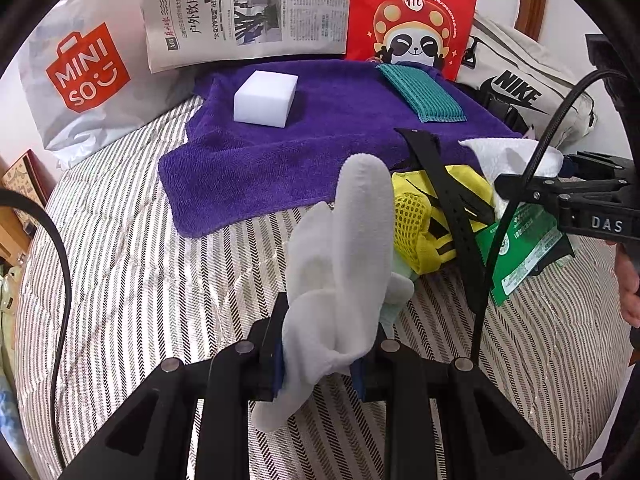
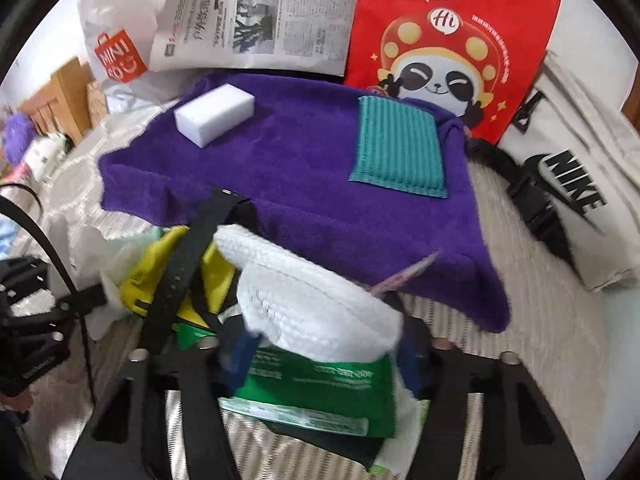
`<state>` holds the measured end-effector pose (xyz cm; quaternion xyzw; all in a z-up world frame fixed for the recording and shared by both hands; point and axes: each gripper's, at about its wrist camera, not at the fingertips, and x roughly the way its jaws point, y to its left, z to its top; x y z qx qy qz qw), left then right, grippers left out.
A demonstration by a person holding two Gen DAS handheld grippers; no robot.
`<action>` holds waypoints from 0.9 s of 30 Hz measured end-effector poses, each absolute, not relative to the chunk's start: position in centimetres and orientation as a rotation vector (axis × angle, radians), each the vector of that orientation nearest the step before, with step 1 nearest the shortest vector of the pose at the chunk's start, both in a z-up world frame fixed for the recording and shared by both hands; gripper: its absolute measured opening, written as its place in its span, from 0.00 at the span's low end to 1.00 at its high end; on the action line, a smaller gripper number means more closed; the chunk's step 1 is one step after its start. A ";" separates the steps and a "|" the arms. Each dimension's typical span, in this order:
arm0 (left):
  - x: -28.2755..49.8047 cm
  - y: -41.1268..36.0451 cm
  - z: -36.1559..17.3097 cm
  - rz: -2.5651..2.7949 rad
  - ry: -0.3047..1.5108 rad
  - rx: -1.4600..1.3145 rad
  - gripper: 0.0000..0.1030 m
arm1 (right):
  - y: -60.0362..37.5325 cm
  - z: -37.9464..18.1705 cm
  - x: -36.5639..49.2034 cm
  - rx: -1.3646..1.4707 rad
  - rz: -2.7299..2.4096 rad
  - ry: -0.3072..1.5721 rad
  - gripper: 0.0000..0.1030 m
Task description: Organize soft objects
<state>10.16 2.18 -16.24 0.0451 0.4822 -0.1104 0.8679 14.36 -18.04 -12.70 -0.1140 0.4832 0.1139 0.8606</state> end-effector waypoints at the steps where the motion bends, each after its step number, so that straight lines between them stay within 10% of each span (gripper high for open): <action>1: 10.2 2.2 -16.2 -0.230 1.011 0.094 0.24 | -18.0 -12.7 14.3 -0.253 0.232 1.014 0.48; 27: 9.6 2.5 -15.9 -0.218 1.038 0.068 0.24 | -23.6 -9.1 12.4 -0.087 0.184 0.952 0.16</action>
